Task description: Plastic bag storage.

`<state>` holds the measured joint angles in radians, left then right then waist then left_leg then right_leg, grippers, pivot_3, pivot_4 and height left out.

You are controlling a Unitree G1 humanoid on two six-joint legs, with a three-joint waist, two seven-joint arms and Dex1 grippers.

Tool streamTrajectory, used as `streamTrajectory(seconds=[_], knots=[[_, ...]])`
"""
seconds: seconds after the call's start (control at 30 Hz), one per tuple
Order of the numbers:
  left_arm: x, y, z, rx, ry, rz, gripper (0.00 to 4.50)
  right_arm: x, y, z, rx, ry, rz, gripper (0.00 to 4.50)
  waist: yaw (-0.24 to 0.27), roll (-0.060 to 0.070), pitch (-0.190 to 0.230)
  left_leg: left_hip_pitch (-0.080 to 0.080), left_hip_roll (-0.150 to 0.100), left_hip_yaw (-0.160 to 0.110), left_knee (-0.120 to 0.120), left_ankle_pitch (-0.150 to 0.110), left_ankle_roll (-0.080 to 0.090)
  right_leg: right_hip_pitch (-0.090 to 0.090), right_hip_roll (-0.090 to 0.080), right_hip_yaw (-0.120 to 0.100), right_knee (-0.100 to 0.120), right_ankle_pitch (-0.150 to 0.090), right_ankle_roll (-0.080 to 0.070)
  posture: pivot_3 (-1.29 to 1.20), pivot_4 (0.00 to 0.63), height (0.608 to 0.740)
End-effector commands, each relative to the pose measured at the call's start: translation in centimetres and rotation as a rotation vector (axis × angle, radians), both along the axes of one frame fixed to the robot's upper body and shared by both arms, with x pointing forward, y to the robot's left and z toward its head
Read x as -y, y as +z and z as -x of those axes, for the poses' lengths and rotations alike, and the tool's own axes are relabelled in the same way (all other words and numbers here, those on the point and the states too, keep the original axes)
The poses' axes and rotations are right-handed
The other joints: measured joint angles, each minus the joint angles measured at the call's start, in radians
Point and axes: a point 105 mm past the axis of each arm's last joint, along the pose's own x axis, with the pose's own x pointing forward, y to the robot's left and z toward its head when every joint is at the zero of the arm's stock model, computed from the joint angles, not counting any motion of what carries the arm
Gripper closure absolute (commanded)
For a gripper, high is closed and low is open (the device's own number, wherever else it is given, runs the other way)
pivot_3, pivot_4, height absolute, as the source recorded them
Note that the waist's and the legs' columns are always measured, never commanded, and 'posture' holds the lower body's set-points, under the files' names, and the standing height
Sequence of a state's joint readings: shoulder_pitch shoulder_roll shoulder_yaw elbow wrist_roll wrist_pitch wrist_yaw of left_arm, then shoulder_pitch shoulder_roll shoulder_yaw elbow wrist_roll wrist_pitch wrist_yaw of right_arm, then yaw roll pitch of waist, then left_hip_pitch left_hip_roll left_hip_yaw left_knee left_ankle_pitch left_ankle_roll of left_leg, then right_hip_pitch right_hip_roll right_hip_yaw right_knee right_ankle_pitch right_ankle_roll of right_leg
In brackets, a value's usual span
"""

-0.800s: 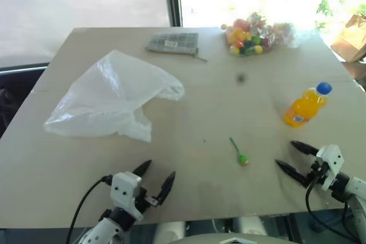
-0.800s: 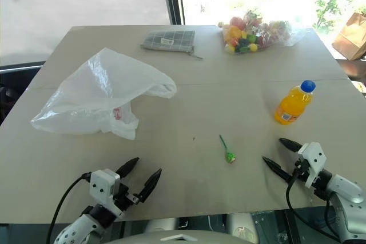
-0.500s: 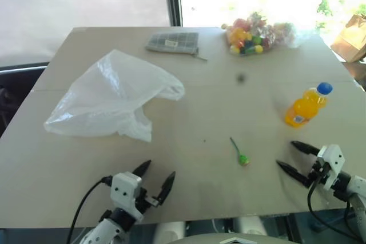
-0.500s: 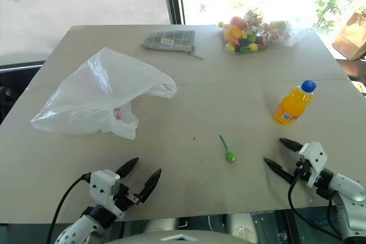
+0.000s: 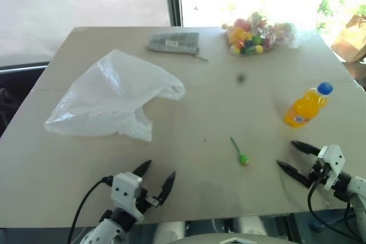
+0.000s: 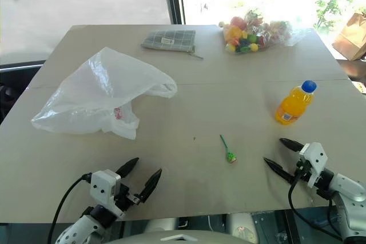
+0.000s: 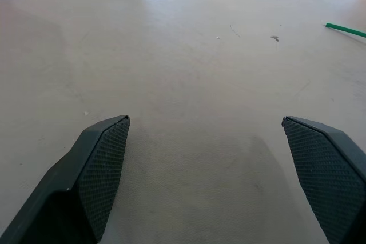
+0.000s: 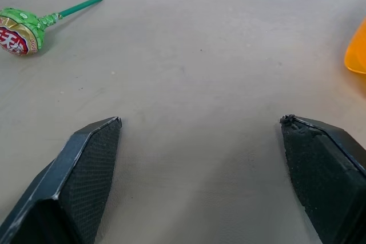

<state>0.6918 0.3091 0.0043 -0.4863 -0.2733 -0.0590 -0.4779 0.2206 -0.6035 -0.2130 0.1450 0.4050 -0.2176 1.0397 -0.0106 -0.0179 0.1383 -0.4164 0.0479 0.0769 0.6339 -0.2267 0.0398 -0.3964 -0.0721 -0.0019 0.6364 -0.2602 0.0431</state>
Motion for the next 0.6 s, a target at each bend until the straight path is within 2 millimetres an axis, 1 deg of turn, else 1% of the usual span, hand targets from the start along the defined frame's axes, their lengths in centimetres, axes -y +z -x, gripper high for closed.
streamTrajectory(seconds=[0.03, 0.33, 0.53, 0.6], knots=[[0.19, -0.28, 0.42, -0.015, -0.005, -0.003, 0.06, 0.94, -0.08, 0.40, -0.012, -0.019, 0.031, 0.00, 0.000, 0.000, 0.000, 0.000, 0.000, 0.000, 0.000, 0.000, 0.000, 0.000, 0.000, 0.000, 0.000, 0.000, 0.000, 0.00, 0.150, 0.740], [0.88, -0.18, 0.54, -0.008, -0.018, -0.001, 0.06, 1.25, 0.28, 0.00, -0.009, -0.010, 0.042, 0.00, 0.003, 0.000, 0.000, 0.000, -0.001, 0.000, 0.001, 0.000, 0.001, 0.000, 0.000, 0.000, 0.000, 0.000, 0.000, 0.00, 0.150, 0.740], [0.50, -0.36, 0.70, -0.005, -0.017, -0.007, 0.06, 0.87, 0.30, -0.08, -0.010, 0.005, 0.039, 0.00, 0.003, 0.000, 0.000, 0.000, -0.001, 0.000, 0.001, 0.000, 0.001, 0.001, 0.000, 0.000, 0.000, 0.000, 0.000, 0.00, 0.150, 0.740], [0.07, -0.99, 0.65, -0.014, -0.006, -0.019, 0.06, 0.54, 0.02, -0.14, -0.011, 0.003, 0.030, 0.00, 0.003, 0.000, 0.000, 0.000, -0.001, 0.000, 0.001, 0.000, 0.001, 0.001, 0.001, 0.000, 0.000, 0.000, 0.000, 0.00, 0.150, 0.740]])
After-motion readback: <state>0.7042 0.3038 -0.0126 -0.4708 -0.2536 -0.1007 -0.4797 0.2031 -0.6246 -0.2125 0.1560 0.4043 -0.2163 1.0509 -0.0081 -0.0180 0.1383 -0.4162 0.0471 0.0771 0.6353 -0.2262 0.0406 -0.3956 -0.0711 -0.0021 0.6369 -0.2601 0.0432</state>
